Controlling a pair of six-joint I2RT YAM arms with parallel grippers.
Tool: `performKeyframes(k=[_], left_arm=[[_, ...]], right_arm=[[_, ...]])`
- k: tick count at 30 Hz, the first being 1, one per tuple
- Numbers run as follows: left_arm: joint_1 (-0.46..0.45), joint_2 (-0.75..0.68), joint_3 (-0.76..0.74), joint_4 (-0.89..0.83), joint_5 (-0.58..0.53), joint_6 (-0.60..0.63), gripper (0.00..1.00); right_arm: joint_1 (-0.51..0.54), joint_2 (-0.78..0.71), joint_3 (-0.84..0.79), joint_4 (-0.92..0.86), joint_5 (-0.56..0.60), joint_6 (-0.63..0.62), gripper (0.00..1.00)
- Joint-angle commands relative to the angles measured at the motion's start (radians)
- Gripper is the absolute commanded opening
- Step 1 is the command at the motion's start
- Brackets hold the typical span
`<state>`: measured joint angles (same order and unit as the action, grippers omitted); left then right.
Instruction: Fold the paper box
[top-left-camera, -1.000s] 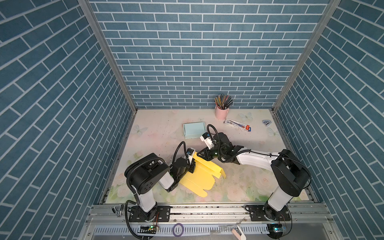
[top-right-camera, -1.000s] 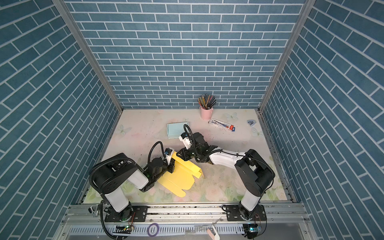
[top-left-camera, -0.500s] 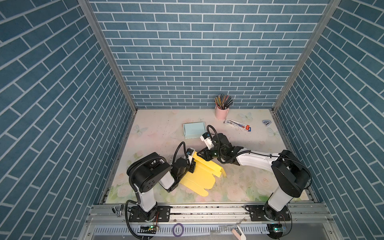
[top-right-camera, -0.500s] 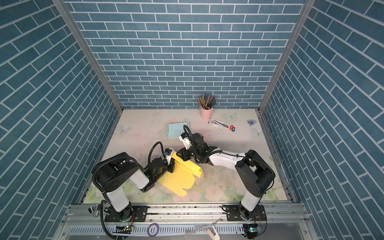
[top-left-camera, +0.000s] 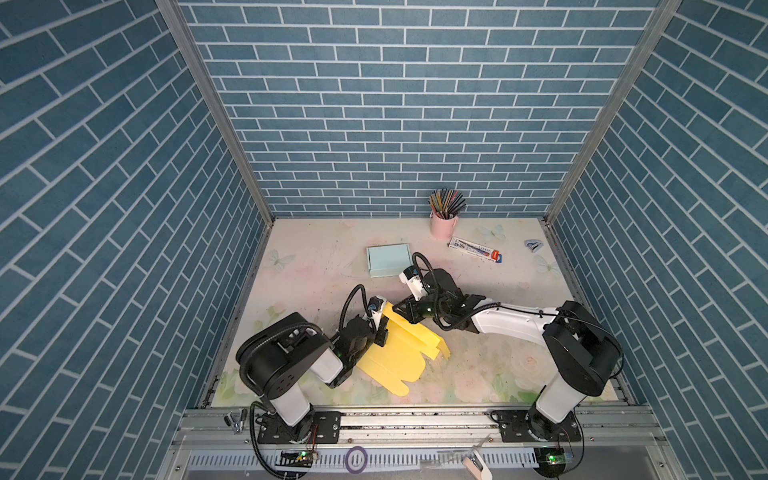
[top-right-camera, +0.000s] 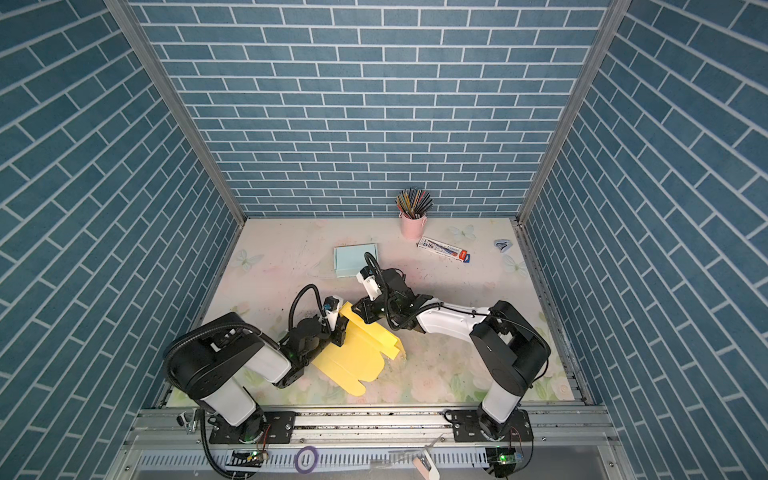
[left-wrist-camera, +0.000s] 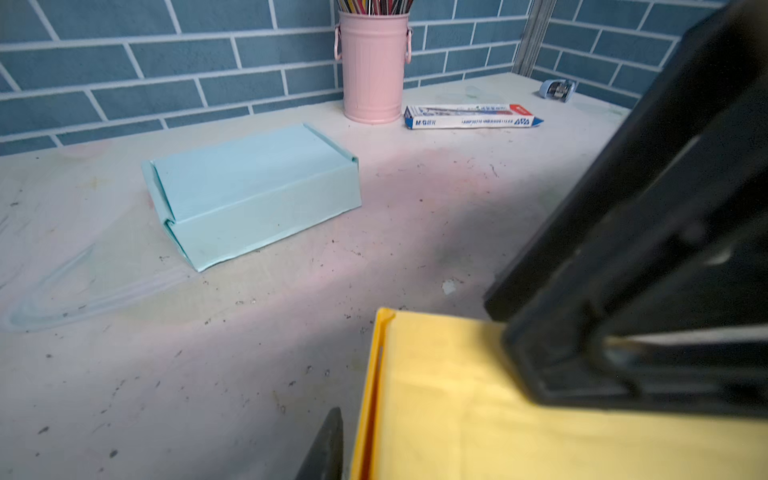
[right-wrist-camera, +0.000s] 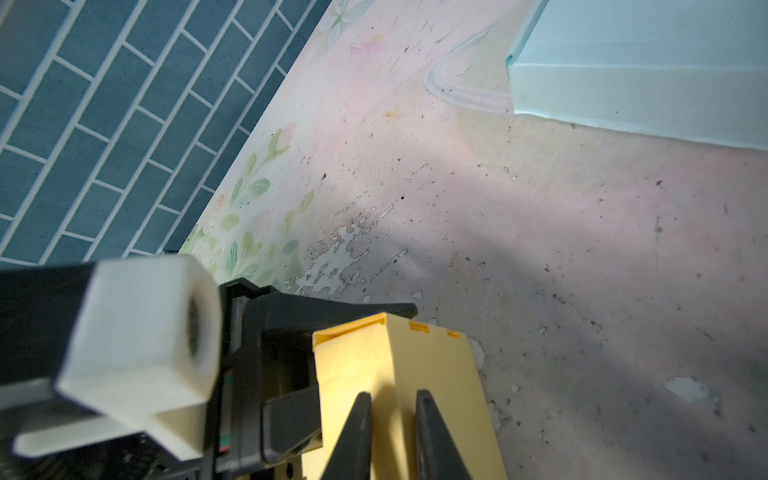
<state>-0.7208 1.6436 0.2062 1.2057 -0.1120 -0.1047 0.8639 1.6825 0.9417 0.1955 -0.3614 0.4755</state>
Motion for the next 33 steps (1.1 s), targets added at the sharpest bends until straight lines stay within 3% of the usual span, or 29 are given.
performKeyframes(k=[1, 13, 22, 24, 30, 33], left_arm=[[-0.006, -0.042, -0.012, -0.043, -0.008, -0.01, 0.28], [-0.006, -0.001, 0.016, 0.008, -0.03, -0.02, 0.11], [-0.006, 0.078, 0.009, 0.1, -0.038, -0.031, 0.12], [-0.006, 0.079, 0.009, 0.103, -0.031, -0.034, 0.08], [-0.006, 0.015, -0.016, 0.079, -0.041, -0.048, 0.02], [-0.006, -0.084, -0.006, -0.044, -0.065, -0.073, 0.0]], right_arm=[[0.014, 0.0, -0.044, -0.101, 0.03, 0.013, 0.2], [0.027, 0.004, -0.052, -0.094, 0.035, 0.027, 0.19], [0.048, 0.013, -0.055, -0.082, 0.041, 0.045, 0.19], [0.05, 0.013, -0.057, -0.082, 0.044, 0.046, 0.19], [0.053, -0.044, -0.027, -0.171, 0.094, -0.005, 0.19], [0.058, -0.161, 0.018, -0.292, 0.168, -0.072, 0.21]])
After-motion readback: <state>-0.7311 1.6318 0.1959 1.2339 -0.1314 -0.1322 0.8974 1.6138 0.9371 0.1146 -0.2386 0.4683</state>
